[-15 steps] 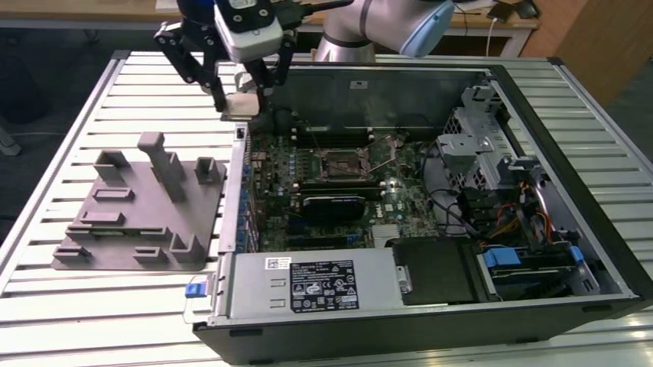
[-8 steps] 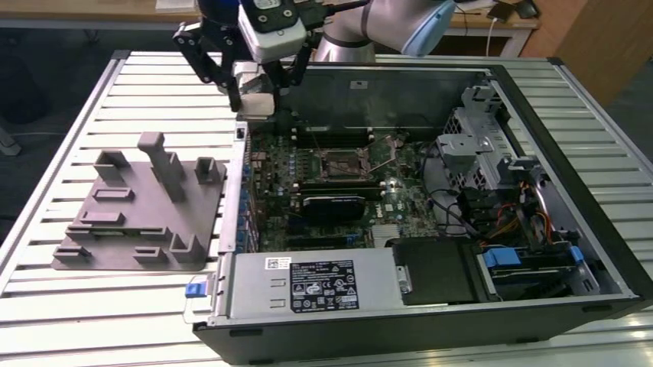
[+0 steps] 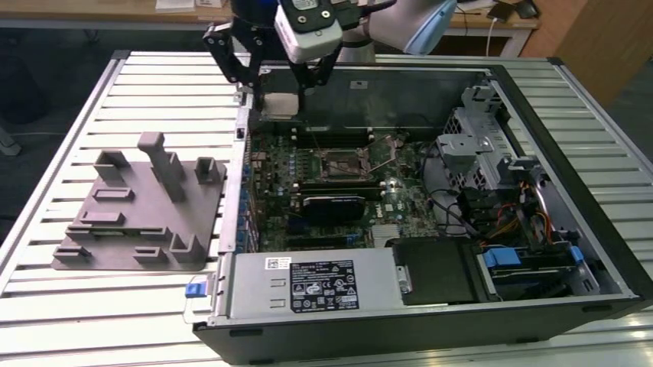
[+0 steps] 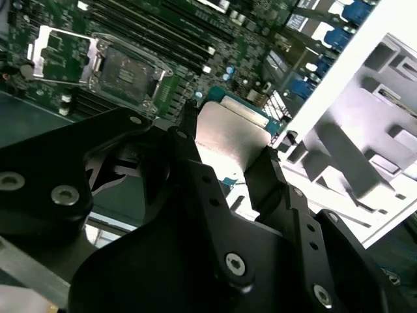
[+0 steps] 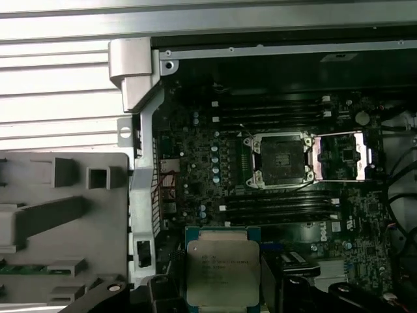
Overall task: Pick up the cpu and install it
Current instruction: 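Pick up the cpu and move it towards the insertion slot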
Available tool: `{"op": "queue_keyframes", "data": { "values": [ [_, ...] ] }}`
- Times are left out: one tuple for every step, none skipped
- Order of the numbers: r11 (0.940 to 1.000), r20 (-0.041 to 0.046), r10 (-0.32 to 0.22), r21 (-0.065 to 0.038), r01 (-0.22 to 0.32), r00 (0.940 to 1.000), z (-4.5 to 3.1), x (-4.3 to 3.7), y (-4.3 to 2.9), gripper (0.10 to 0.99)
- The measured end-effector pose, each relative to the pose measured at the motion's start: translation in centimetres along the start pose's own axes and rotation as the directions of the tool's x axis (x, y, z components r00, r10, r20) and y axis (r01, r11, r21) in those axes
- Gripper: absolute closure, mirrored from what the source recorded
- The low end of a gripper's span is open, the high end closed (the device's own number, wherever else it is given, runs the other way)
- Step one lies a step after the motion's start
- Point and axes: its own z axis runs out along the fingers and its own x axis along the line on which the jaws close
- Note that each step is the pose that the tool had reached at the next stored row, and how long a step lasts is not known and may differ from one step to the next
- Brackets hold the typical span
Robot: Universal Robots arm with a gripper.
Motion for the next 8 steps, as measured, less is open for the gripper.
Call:
{"op": "queue_keyframes", "data": {
  "values": [
    [1.0, 0.0, 0.0, 0.0, 0.0, 1.0, 0.01, -0.36, 0.03, 0.545],
    [1.0, -0.0001, 0.0, 0.0, 0.0, 1.0, 0.01, -0.72, 0.06, 0.545],
    [1.0, 0.0, 0.0, 0.0, 0.0, 1.0, 0.03, -1.13, 0.09, 0.545],
    [1.0, -0.0001, 0.0, 0.0, 0.0, 1.0, 0.03, -1.49, 0.11, 0.545],
    [1.0, -0.0001, 0.0, 0.0, 0.0, 1.0, 0.04, -1.85, 0.14, 0.545],
    [1.0, -0.0001, 0.0, 0.0, 0.0, 1.0, 0.04, -2.21, 0.17, 0.545],
    [1.0, -0.0001, 0.0, 0.0, 0.0, 1.0, 0.05, -2.57, 0.2, 0.545],
    [1.0, -0.0001, 0.0, 0.0, 0.0, 1.0, 0.06, -2.92, 0.22, 0.545]
  ]
}}
